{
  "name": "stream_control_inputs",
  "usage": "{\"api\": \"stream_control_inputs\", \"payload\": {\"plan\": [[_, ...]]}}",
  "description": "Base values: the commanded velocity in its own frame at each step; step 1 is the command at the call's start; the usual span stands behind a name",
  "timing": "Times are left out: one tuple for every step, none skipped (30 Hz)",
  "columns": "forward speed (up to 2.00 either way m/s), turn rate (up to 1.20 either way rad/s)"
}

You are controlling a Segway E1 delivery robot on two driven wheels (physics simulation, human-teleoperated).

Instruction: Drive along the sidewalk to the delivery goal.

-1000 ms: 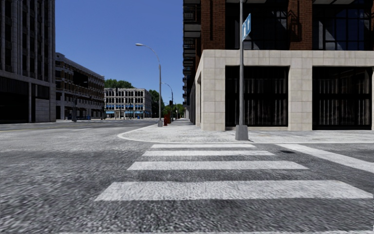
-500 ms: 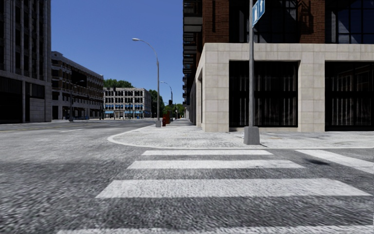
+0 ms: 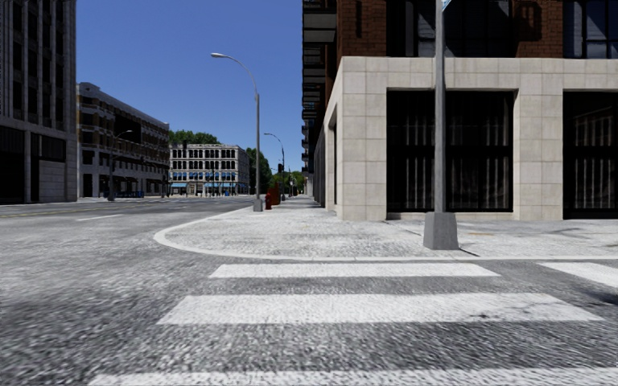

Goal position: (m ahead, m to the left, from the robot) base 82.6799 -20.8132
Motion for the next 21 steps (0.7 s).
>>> {"api": "stream_control_inputs", "payload": {"plan": [[2.00, 0.00], [2.00, 0.00], [2.00, 0.00], [2.00, 0.00], [2.00, 0.00], [2.00, 0.00], [2.00, 0.00], [2.00, 0.00], [2.00, 0.00], [2.00, 0.00], [2.00, 0.00], [2.00, 0.00], [2.00, 0.00], [2.00, 0.00], [2.00, 0.00], [2.00, 0.00], [2.00, 0.00], [2.00, 0.00], [2.00, 0.00], [2.00, 0.00], [2.00, 0.00]]}}
